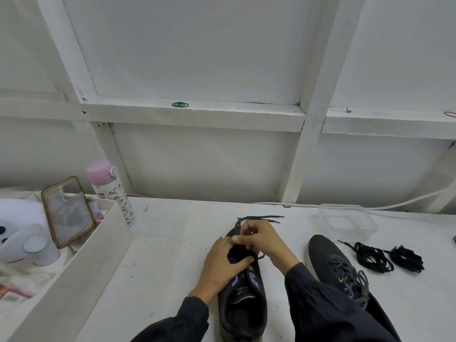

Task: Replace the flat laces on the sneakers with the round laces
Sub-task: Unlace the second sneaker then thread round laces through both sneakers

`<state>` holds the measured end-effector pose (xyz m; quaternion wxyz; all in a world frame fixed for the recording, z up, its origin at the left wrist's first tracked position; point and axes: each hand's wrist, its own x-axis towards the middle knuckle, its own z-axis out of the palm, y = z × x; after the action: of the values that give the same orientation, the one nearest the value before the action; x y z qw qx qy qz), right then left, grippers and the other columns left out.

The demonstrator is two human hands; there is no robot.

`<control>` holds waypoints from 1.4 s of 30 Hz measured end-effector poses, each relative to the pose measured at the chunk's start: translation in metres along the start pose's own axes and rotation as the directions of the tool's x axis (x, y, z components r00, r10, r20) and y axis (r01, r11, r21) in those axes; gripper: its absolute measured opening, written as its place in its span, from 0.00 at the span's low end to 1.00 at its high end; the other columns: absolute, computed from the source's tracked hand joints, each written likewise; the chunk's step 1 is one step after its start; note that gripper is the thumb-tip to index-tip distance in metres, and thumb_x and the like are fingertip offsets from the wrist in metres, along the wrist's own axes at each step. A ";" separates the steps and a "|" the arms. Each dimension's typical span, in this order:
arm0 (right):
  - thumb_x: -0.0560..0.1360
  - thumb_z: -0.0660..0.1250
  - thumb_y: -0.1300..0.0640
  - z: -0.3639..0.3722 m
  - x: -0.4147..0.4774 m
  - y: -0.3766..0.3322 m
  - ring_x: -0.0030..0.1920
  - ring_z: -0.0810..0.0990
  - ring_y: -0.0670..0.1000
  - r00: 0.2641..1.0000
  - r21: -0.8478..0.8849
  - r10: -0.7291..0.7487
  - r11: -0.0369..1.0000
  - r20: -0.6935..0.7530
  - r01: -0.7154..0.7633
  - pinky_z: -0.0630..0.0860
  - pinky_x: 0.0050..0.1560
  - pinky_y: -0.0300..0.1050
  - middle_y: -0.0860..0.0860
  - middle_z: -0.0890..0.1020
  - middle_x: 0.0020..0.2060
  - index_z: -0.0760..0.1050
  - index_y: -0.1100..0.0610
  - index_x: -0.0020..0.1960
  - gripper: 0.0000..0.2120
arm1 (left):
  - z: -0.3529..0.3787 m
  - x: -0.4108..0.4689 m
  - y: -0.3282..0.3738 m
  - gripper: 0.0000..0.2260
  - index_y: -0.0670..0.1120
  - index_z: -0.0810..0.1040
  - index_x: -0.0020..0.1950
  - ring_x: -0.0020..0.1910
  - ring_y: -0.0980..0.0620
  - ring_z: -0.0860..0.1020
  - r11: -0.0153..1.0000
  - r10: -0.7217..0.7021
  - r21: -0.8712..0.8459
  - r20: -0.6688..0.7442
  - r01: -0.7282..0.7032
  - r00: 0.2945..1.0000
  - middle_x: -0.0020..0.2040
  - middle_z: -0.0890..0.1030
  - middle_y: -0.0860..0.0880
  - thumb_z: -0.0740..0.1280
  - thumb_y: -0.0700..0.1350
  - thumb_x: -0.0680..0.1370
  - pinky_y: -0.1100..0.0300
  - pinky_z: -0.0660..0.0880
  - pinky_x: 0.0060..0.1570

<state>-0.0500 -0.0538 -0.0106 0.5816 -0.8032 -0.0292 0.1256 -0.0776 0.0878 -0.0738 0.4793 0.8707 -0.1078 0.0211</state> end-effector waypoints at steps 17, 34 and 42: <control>0.73 0.70 0.68 -0.020 0.000 -0.054 0.27 0.67 0.46 0.978 0.388 -0.168 0.899 -0.120 0.202 0.63 0.29 0.37 0.52 0.72 0.29 0.76 0.61 0.38 0.07 | -0.012 0.010 0.000 0.18 0.59 0.74 0.53 0.54 0.61 0.76 0.999 -0.011 0.047 0.111 0.006 0.994 0.53 0.78 0.61 0.74 0.60 0.67 0.61 0.74 0.57; 0.75 0.68 0.67 -0.033 0.012 -0.116 0.27 0.65 0.43 0.959 0.571 -0.242 0.771 -0.147 0.282 0.64 0.28 0.32 0.51 0.71 0.33 0.75 0.59 0.40 0.07 | -0.008 0.001 -0.001 0.15 0.62 0.74 0.51 0.53 0.64 0.77 0.998 -0.020 -0.053 0.092 0.024 0.996 0.52 0.80 0.61 0.74 0.59 0.68 0.65 0.75 0.56; 0.72 0.73 0.64 -0.041 0.003 -0.106 0.29 0.72 0.48 0.953 0.488 -0.242 0.819 -0.185 0.303 0.69 0.30 0.38 0.51 0.74 0.32 0.73 0.59 0.41 0.08 | -0.013 -0.002 0.022 0.12 0.51 0.77 0.55 0.58 0.55 0.79 0.922 0.036 -0.388 0.043 -0.017 0.998 0.56 0.82 0.55 0.73 0.42 0.74 0.62 0.75 0.59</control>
<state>-0.0270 -0.0568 0.1008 0.7861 -0.6134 -0.0761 -0.0018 -0.0830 0.0872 -0.0484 0.6387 0.7577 -0.1335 -0.0157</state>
